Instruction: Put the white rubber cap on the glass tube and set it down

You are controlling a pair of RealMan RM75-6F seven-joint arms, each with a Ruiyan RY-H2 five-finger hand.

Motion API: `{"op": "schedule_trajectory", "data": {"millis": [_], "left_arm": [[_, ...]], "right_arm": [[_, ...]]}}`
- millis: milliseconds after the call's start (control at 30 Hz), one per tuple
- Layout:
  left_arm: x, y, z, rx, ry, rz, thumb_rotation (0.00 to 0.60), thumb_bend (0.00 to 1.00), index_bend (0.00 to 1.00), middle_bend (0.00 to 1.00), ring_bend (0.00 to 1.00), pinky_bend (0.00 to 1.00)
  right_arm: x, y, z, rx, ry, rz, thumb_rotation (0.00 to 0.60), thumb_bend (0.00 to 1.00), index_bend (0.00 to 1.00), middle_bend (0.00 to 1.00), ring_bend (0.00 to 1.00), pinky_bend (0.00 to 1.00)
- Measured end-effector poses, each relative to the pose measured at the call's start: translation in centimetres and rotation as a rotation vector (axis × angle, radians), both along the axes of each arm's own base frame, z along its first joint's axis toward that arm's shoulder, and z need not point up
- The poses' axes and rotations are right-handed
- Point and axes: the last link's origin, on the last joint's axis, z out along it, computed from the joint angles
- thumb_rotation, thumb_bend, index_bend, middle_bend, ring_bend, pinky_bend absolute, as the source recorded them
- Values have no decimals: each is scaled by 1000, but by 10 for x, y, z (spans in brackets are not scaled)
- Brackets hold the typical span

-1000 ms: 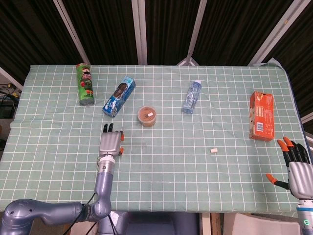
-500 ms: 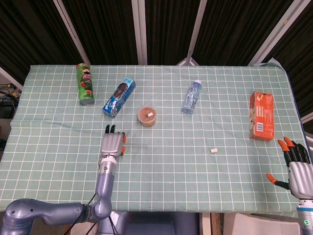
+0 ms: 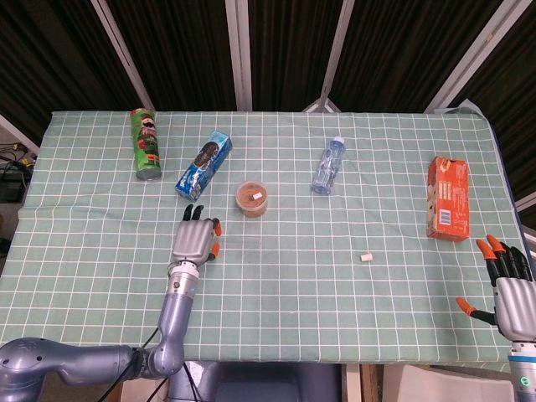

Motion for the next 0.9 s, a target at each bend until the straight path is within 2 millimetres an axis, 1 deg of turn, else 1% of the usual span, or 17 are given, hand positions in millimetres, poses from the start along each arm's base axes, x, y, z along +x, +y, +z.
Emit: {"op": "schedule_trajectory", "data": {"millis": [200, 267, 333, 467, 600, 733, 900], "left_arm": [[1, 0, 19, 20, -80, -59, 600, 760, 551, 490, 100, 0], [0, 0, 28, 30, -116, -76, 600, 761, 551, 491, 100, 0], [0, 0, 37, 39, -150, -89, 600, 761, 551, 492, 100, 0], [-1, 3, 61, 64, -216, -118, 600, 763, 551, 492, 100, 0], [0, 6, 83, 79, -244, -151, 600, 763, 551, 492, 100, 0], [4, 7, 101, 79, -266, -189, 600, 763, 551, 492, 100, 0], [8, 6, 113, 71, -283, -218, 600, 762, 551, 492, 100, 0]], "right_arm": [[2, -3, -1, -1, -7, -4, 600, 181, 76, 0, 0, 0], [5, -6, -2, -4, -11, 2, 600, 181, 113, 7, 0, 0], [10, -11, -3, 0, -19, 13, 600, 181, 172, 40, 0, 0], [18, -20, -8, 23, -24, 30, 600, 180, 270, 96, 15, 13], [26, -38, -16, 77, -4, 50, 600, 181, 324, 132, 45, 47], [38, -64, -28, 155, 67, 88, 600, 180, 363, 168, 77, 81], [52, -93, -47, 229, 186, 151, 600, 180, 411, 182, 86, 94]]}}
